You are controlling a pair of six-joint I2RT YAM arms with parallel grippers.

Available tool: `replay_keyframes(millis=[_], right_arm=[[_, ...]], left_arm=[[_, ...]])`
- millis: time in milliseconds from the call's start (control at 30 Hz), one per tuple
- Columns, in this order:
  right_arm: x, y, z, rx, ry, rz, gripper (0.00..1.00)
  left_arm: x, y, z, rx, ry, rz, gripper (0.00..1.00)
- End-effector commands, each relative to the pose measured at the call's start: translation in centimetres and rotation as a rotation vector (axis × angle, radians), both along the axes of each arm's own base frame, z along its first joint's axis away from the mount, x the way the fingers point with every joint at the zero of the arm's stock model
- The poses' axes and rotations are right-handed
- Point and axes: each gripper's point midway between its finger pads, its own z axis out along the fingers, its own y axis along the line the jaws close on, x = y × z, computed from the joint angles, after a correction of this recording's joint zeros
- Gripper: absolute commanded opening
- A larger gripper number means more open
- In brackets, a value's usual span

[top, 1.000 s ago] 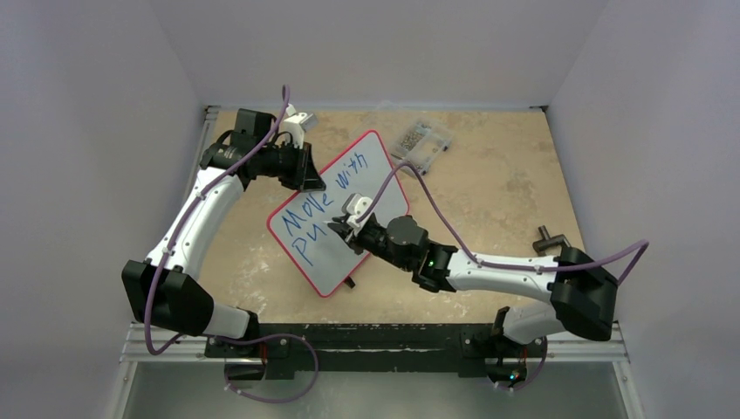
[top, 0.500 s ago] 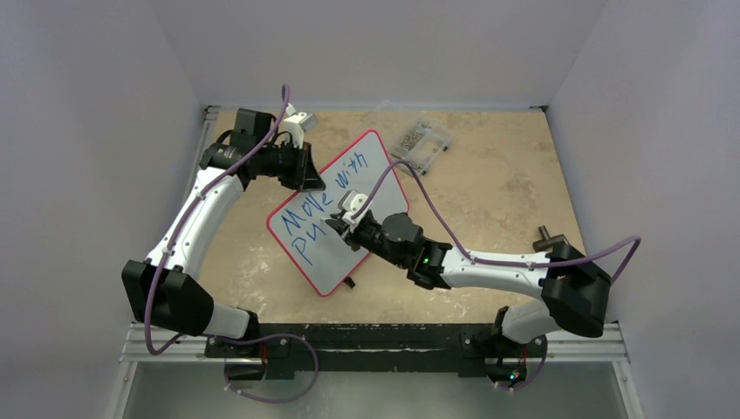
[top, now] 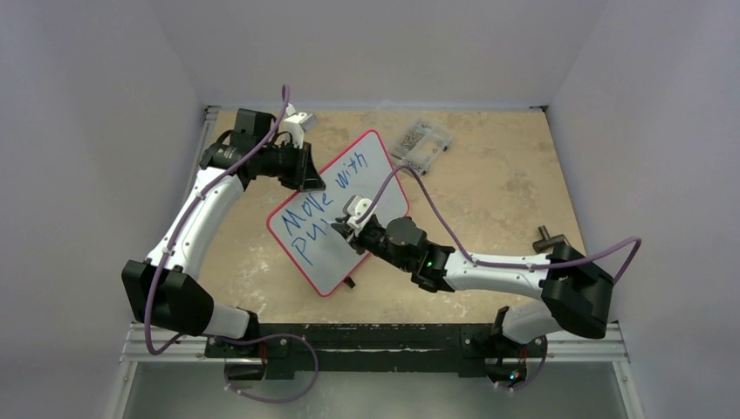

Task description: Write a sentence on the whiteboard

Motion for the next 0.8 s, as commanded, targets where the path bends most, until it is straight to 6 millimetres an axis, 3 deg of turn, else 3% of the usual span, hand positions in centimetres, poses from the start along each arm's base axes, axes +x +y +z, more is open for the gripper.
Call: replay_keyframes(millis=[0,767], right_arm=[[0.1,-0.7,0.0,-0.006,-0.007,-0.005,0.0],[1.2,0.7,2.1,0.009,-0.043,-0.021,0.0]], left_arm=[[0.7,0.3,1.6,0.007,-0.097,0.014,0.0],[0.6,0.3,1.7,0.005,-0.099,0.013,0.0]])
